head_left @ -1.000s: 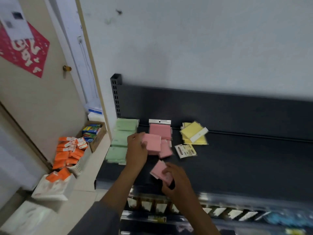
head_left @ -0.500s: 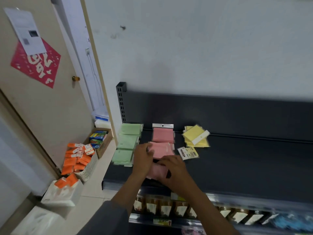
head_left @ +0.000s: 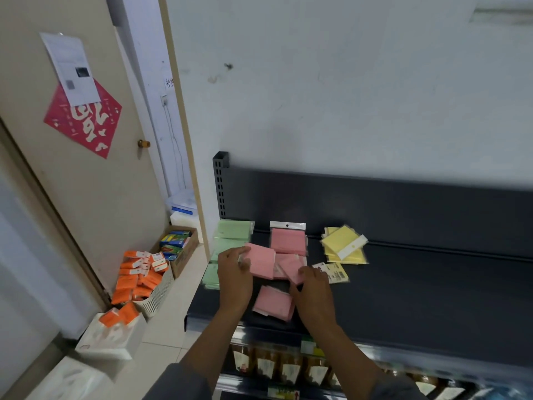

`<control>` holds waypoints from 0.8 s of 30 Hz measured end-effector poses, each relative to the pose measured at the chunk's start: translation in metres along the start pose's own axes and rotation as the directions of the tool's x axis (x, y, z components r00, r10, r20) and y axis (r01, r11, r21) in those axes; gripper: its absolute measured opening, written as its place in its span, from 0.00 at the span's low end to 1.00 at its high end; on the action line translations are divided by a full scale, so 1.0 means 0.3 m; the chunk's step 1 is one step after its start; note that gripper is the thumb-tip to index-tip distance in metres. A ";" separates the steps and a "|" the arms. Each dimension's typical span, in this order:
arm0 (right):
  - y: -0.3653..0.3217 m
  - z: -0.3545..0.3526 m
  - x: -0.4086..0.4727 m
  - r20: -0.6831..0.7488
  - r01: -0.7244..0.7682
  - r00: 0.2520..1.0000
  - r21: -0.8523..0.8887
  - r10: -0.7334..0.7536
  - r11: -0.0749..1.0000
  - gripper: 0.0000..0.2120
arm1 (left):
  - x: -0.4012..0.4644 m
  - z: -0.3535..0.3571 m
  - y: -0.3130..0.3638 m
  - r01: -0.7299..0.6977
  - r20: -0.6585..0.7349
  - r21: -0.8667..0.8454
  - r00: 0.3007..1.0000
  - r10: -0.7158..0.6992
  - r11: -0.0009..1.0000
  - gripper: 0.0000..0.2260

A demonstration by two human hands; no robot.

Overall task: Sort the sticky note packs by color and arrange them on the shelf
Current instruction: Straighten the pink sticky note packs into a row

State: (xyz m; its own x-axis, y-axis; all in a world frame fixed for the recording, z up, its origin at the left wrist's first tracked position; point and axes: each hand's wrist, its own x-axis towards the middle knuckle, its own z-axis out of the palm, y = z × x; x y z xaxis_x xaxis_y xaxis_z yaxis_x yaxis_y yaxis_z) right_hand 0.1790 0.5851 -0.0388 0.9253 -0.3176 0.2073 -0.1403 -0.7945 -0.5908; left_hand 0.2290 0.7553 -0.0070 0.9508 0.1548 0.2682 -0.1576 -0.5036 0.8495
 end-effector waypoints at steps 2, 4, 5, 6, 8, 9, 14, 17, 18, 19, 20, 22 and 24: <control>0.020 -0.015 -0.011 -0.013 -0.022 1.000 0.118 0.023 0.993 0.20 | 0.007 -0.020 -0.008 -0.004 -0.018 -0.027 1.000 0.003 1.000 0.12; 0.031 -0.030 -0.035 -0.020 0.036 0.999 0.170 -0.033 0.985 0.19 | 0.006 -0.033 -0.012 -0.001 -0.024 -0.050 1.000 0.000 0.999 0.11; 0.035 -0.032 -0.053 -0.013 0.078 0.997 0.181 -0.077 0.980 0.18 | 0.005 -0.034 -0.016 -0.004 -0.022 -0.059 1.000 0.003 0.998 0.11; 0.036 -0.036 -0.074 0.000 0.119 0.993 0.193 -0.121 0.974 0.17 | 0.004 -0.033 -0.017 -0.009 -0.018 -0.067 1.000 0.008 0.998 0.11; 0.033 -0.036 -0.120 0.046 0.176 0.981 0.215 -0.190 0.961 0.16 | 0.002 -0.027 -0.017 -0.009 -0.008 -0.075 1.000 0.008 0.997 0.11; 0.032 -0.035 -0.140 0.068 0.199 0.973 0.223 -0.219 0.954 0.15 | 0.002 -0.022 -0.017 -0.006 -0.005 -0.074 1.000 0.006 0.997 0.11; 0.042 -0.025 -0.199 0.136 0.223 0.955 0.262 -0.265 0.939 0.17 | 0.000 0.002 -0.023 0.006 -0.030 -0.083 1.000 -0.008 0.997 0.11; 0.041 -0.014 -0.203 0.156 0.297 0.931 0.199 -0.329 0.934 0.16 | 0.000 0.006 -0.020 -0.028 -0.089 -0.091 0.996 0.020 0.995 0.12; 0.035 -0.009 -0.198 0.144 0.337 0.922 0.156 -0.359 0.928 0.16 | 0.002 0.009 -0.017 -0.034 -0.097 -0.090 0.995 0.026 0.995 0.12; 0.029 -0.004 -0.191 0.127 0.366 0.916 0.127 -0.381 0.922 0.16 | 0.005 0.015 -0.016 -0.035 -0.097 -0.088 0.995 0.026 0.996 0.12; 0.020 -0.001 -0.183 0.116 0.380 0.913 0.113 -0.392 0.918 0.17 | 0.008 0.022 -0.015 -0.031 -0.091 -0.087 0.996 0.023 0.996 0.12; 0.003 0.000 -0.167 0.147 0.378 0.910 0.096 -0.389 0.921 0.20 | 0.012 0.035 -0.015 -0.020 -0.081 -0.083 0.997 0.013 0.996 0.12; -0.004 -0.004 -0.146 0.192 0.378 0.902 0.083 -0.387 0.922 0.20 | 0.015 0.052 -0.013 -0.012 -0.077 -0.078 0.997 0.006 0.997 0.11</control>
State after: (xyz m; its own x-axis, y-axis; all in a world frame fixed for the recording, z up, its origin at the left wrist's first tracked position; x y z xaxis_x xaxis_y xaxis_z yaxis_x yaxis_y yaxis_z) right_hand 0.1381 0.5993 -0.0464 0.9564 0.1205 0.2662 0.2498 -0.8098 -0.5308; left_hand 0.2380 0.7448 -0.0162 0.9265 0.2165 0.3079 -0.1897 -0.4380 0.8788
